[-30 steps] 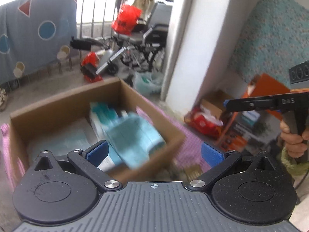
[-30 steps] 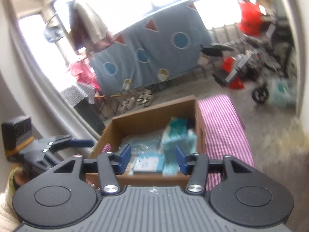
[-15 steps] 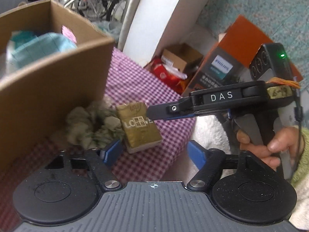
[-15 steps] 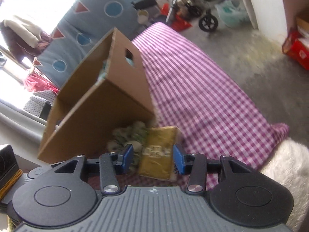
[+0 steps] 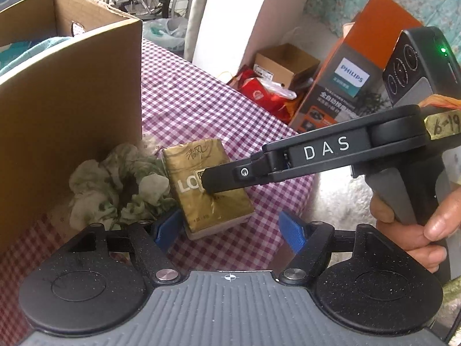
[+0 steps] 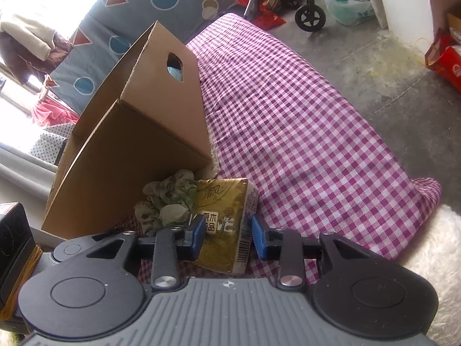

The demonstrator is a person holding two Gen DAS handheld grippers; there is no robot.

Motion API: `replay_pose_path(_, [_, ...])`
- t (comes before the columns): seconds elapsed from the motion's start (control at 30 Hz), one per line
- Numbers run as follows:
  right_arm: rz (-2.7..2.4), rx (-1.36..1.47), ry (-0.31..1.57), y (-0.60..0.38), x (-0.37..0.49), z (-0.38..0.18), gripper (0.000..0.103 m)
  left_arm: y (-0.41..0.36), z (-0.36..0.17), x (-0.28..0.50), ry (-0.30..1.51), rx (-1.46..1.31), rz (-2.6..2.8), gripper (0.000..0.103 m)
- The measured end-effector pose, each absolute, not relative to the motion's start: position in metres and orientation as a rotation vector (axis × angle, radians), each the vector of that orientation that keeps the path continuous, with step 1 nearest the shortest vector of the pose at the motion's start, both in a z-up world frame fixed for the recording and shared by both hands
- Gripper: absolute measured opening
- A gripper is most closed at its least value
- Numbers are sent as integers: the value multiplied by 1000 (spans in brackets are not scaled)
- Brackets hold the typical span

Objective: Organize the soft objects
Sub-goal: 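Lift the gold tissue pack with the right tool and carry it over the box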

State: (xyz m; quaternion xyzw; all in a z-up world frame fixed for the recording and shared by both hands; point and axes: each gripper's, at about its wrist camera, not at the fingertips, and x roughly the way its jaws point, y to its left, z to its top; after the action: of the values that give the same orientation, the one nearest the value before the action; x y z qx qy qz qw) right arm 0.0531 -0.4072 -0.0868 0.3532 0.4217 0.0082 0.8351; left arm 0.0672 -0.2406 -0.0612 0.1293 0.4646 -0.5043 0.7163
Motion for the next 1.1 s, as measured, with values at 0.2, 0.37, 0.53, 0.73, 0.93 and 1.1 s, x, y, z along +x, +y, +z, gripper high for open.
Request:
replay_pose_path(0.2, [-10,732,865,-408,37,-75,37,-240,-59,63,1026,295,-1124,75])
replay_pose_path(0.37, [-45,713,816,-406,17,-46,37,-241,-44,50,992,286,-1176,75])
replay_pose_path(0.53, [-49,653,738,-391,6,1,37,-227,-14,39,907,253,-1223,75])
replay_pose_path(0.73, [62,479,637,-353,41,66,37,-191,40,39,739,223,-1190,75])
replay_pose_path(0.93, [280,314,665,-309,126,99,37,-146,80,75,665,141,-1047,75])
replay_pose_path(1.1, [477,247,844,-283,217,90,37,-113,83,119,721,23,-888,75])
